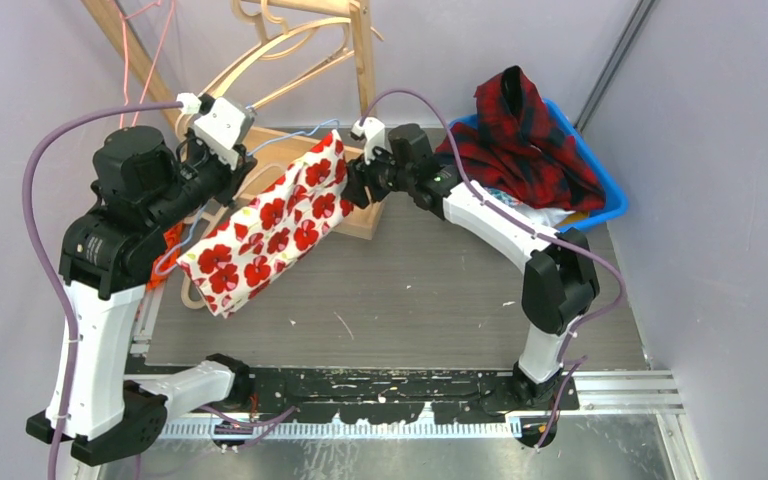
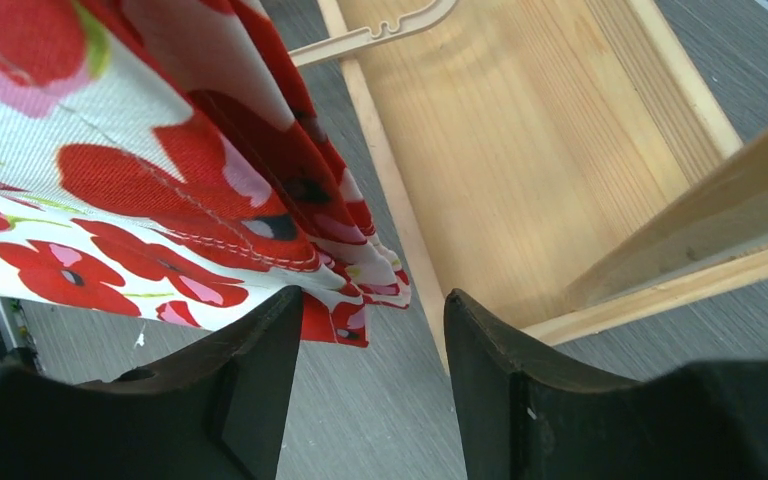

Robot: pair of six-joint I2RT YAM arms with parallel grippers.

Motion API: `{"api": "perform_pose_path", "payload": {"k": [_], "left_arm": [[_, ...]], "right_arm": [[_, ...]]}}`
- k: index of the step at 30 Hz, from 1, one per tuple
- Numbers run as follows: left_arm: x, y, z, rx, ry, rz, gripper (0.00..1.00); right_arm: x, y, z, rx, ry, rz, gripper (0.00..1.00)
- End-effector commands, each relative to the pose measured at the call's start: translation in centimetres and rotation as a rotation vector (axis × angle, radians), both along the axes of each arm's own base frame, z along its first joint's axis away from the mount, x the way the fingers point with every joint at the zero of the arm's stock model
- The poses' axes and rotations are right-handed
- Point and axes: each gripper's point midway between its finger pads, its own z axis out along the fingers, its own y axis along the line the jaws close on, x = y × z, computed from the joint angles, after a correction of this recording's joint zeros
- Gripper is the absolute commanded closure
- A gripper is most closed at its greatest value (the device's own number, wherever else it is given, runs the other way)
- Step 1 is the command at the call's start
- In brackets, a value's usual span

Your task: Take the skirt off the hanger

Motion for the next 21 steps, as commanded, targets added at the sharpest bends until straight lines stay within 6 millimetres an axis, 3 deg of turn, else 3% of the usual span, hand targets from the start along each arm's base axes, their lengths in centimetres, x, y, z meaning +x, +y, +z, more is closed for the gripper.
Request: {"api": "perform_pose_path", "payload": {"k": [1, 12, 19, 20, 21], "left_arm": [[-0.6, 0.7, 3.4, -0.013, -0.125, 0.017, 1.00], [-0.7, 0.7, 3.4, 0.003, -0.130, 0.023, 1.00], [-0.6, 0.7, 3.0, 0.012, -0.122, 0.026, 1.00], [-0.6, 0.7, 3.0, 0.012, -0.123, 0.024, 1.00], [-0.6, 0.7, 3.1, 0.012, -0.124, 0.025, 1.00]], "right_arm": [[0.1, 1.6, 3.4, 0.095, -0.081, 0.072, 0.41], [0.3, 3.3, 2.9, 0.144, -0.039, 0.114, 0.37], [-1.2, 5.6, 3.9, 0.205, -0.005, 0.195, 0.38], [-1.5, 5.8, 4.1, 0.203, -0.005, 0.201, 0.40], [-1.7, 5.9, 4.3, 0.198, -0.006, 0.206, 0.48]]}}
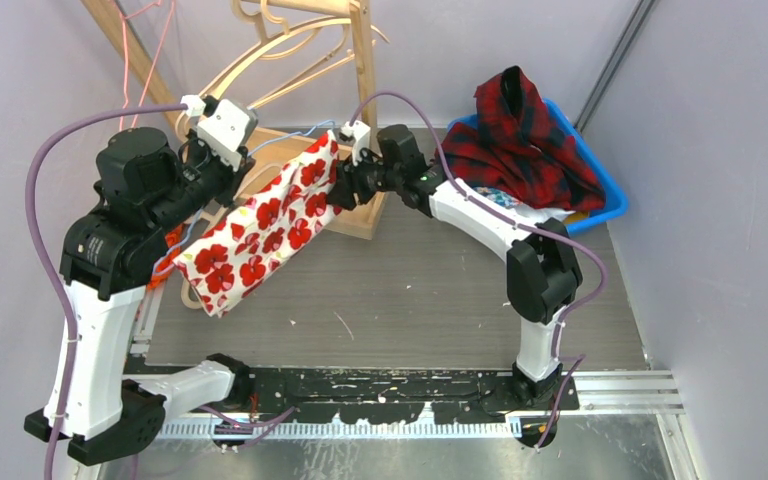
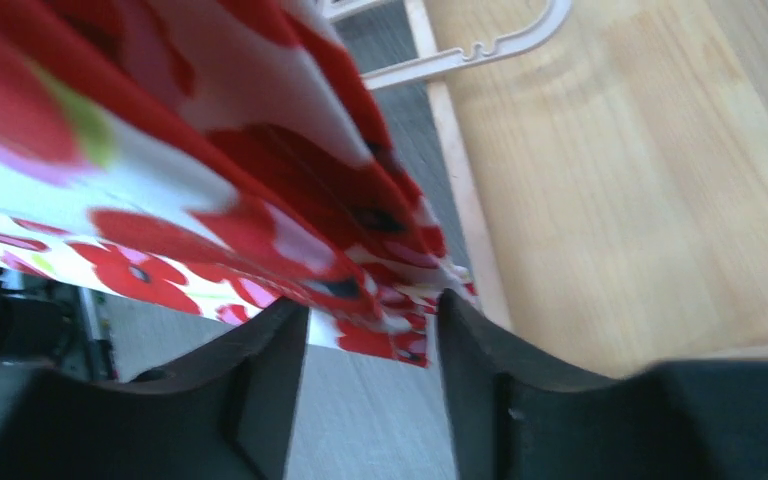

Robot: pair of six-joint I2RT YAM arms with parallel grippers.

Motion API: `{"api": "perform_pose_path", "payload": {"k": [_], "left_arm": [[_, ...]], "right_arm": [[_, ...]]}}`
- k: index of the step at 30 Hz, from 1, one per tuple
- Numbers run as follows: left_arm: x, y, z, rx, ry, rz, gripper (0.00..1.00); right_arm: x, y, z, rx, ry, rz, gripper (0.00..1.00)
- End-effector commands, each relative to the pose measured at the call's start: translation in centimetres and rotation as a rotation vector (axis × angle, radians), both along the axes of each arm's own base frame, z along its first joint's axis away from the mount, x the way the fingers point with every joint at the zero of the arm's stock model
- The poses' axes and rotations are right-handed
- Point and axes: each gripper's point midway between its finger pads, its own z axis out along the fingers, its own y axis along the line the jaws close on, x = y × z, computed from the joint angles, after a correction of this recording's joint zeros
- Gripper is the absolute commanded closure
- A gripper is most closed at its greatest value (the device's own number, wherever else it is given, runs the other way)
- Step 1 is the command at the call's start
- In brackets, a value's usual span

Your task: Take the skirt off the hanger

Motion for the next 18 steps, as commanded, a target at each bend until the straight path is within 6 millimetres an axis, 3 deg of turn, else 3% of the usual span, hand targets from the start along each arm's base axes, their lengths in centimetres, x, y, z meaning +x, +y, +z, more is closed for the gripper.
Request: {"api": "perform_pose_path", "payload": {"k": [1, 5, 9, 13, 18], "left_arm": [[-0.6, 0.4, 3.3, -0.023, -0.118, 0.005, 1.00], [-0.1, 0.4, 2.9, -0.009, -0.109, 0.010, 1.00], [0.4, 0.4, 2.5, 0.000, -0.100, 0.018, 1.00], [1.3, 0.1, 1.6, 0.020, -0.081, 0.020, 1.00], [3.9, -0.3, -1.5, 0.072, -0.008, 0.049, 1.00]], "right_arm": [[-1.3, 2.2, 5.8, 0.101, -0.092, 0.075, 0.56], [-2.5, 1.7, 7.9, 0.118, -0.099, 0.094, 0.97], [-3.6, 0.6, 10.0, 0.116, -0.109, 0.083, 0.99], [-4.0, -2.5, 12.4, 0.066, -0.171, -0.034, 0.99], [-5.1, -7.0, 19.6, 0.056, -0.377, -0.149, 0.99]]}}
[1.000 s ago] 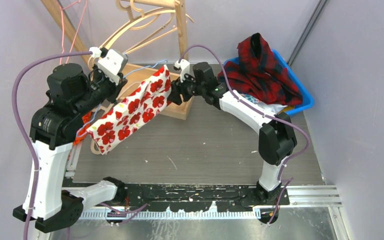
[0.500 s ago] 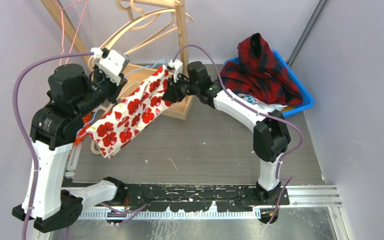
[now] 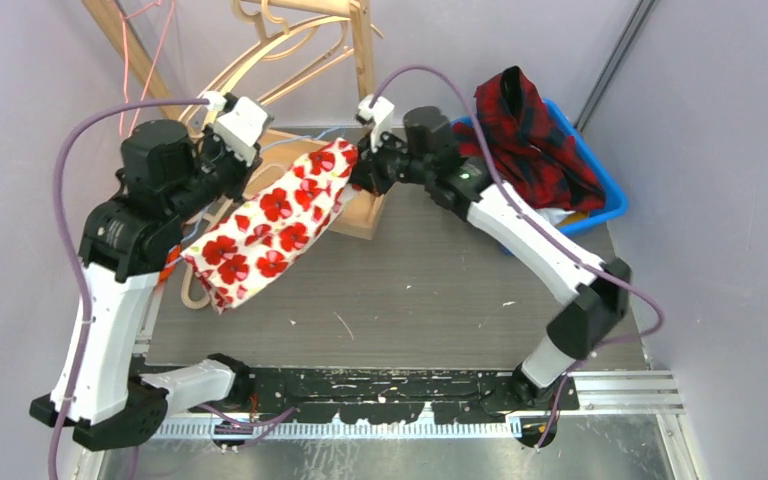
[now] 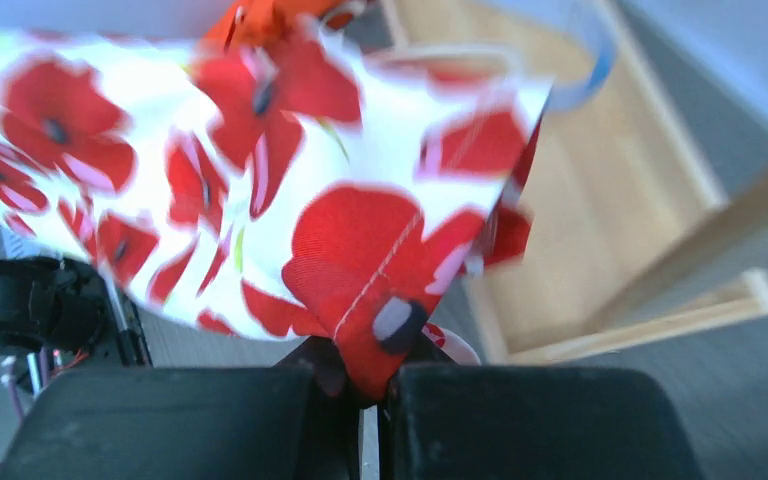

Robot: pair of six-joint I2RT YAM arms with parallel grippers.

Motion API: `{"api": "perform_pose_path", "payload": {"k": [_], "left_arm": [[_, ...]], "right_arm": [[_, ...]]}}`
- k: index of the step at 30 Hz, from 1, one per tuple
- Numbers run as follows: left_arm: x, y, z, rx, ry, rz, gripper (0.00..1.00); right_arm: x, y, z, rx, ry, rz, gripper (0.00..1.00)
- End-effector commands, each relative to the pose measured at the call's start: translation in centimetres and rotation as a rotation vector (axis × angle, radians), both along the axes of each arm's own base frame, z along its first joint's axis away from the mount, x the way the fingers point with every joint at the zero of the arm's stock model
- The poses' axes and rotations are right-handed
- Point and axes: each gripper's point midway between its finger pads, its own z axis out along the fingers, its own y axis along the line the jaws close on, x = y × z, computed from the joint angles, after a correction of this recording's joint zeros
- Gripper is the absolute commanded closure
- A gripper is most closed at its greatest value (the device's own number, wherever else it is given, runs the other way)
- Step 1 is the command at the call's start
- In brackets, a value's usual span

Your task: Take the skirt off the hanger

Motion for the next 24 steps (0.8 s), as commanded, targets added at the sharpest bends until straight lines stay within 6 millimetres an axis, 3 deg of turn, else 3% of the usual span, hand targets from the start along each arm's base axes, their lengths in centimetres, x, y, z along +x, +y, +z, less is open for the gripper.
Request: {"api": "perform_pose_path", "payload": {"k": [1, 5, 10, 17, 20, 24], "left_arm": [[3.1, -0.5, -1.3, 0.041, -0.001, 0.034, 1.00], [5.0, -1.2, -4.7, 0.055, 0.080, 0.045, 1.00], [7.1, -0.7, -7.3, 0.065, 0.119, 0.084, 1.00], [9.3, -0.9, -11.1, 0.094, 0.199, 0.093, 1.00], [9.7, -0.7, -12.5, 0.113, 0.226, 0.104, 1.00], [9.8, 0.0, -14.2, 0.150, 0.265, 0.134, 1.00]], "right_arm": [[-1.4, -5.1, 12.7, 0.069, -0.321, -0.127, 0.99], [-2.1, -7.6, 18.0, 0.094, -0.434, -0.201, 0.99], [-3.3, -11.1, 24.1, 0.152, -0.586, -0.311, 0.99], [-4.1, -19.3, 34.2, 0.355, -0.877, -0.687, 0.99], [-4.3, -22.5, 36.8, 0.343, -0.973, -0.836, 0.99], [-2.9, -24.8, 38.3, 0.295, -1.013, -0.964, 0.99]]}}
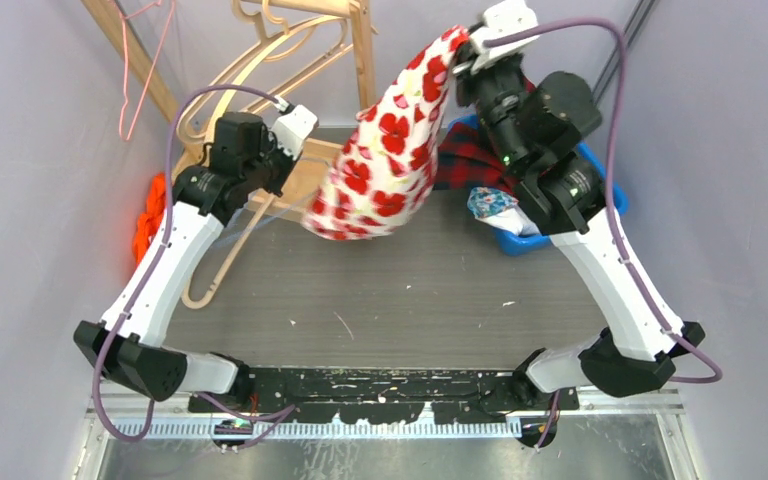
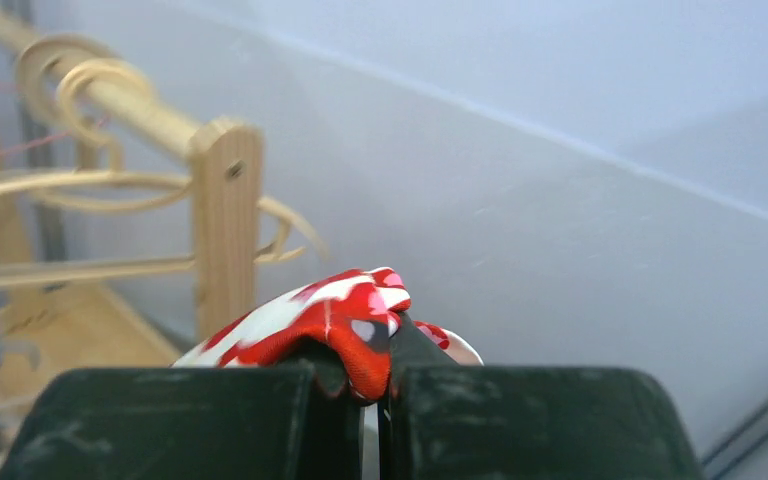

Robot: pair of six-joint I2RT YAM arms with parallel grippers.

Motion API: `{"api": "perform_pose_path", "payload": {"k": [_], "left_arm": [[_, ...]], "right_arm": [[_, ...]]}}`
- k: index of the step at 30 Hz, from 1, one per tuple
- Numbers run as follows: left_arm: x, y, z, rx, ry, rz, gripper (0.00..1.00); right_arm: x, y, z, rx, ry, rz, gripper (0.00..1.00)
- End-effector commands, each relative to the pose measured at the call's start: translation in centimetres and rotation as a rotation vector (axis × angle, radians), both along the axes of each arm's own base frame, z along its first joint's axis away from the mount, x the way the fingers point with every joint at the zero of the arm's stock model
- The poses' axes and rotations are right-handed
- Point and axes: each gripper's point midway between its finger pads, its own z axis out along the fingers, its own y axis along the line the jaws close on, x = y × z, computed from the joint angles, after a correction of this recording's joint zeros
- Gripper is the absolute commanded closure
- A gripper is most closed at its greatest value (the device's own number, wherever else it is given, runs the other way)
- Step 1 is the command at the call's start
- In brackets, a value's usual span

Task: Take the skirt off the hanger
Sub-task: Remove the skirt from the hanger, then place the skirt in the bin.

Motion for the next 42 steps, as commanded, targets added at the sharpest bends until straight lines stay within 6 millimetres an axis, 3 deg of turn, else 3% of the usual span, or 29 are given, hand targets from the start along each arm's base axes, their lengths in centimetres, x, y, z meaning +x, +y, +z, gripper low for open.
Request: {"api": "perform_pose_path", "payload": {"k": [1, 3, 9, 15, 17, 21, 26, 28, 31, 34, 36, 38, 42], "left_arm": [[0.6, 2.2, -1.9, 0.072, 0.036, 0.080, 1.00], [0.2, 2.4, -1.8, 0.076, 0.040, 0.082, 1.00], [-1.6, 1.8, 1.4, 0.005, -0.006, 0.038, 1.00], [-5.7, 1.4, 6.5, -0.086, -0.129, -0.050, 1.00], [-7.3, 1.7, 8.3, -0.098, -0.187, -0.077, 1.00], [-10.2, 3.0, 10.1, -0.108, -0.233, -0.066, 1.00], [-12.6, 5.2, 13.0, -0.113, -0.329, 0.003, 1.00], [-13.4, 6.0, 14.5, -0.117, -0.372, 0.027, 1.00], [-14.2, 7.0, 16.7, -0.131, -0.441, 0.064, 1.00], [-14.3, 8.1, 18.5, -0.122, -0.505, 0.116, 1.00], [-14.0, 8.8, 19.2, -0.093, -0.530, 0.142, 1.00], [-13.6, 9.1, 19.5, -0.064, -0.541, 0.157, 1.00], [-12.8, 9.8, 19.5, -0.024, -0.544, 0.197, 1.00]], "right_arm": [[-2.7, -8.2, 10.7, 0.189, -0.293, -0.250, 0.99], [-1.8, -9.2, 11.3, 0.186, -0.307, -0.294, 0.99], [3.3, -12.7, 11.1, 0.201, -0.303, -0.435, 0.99], [9.6, -16.1, 7.9, 0.256, -0.235, -0.514, 0.99], [12.1, -17.9, 5.6, 0.286, -0.195, -0.550, 0.99], [17.0, -21.1, -0.8, 0.316, -0.104, -0.635, 0.99], [21.9, -25.7, -11.5, 0.337, 0.063, -0.794, 0.99], [23.1, -26.3, -16.0, 0.328, 0.144, -0.825, 0.99], [23.4, -26.2, -21.8, 0.349, 0.254, -0.841, 0.99], [22.7, -25.8, -25.9, 0.394, 0.363, -0.847, 0.99], [21.9, -26.7, -28.1, 0.379, 0.420, -0.917, 0.99], [20.9, -29.0, -29.0, 0.367, 0.428, -1.005, 0.99], [19.0, -34.6, -27.1, 0.389, 0.374, -1.134, 0.99]]}}
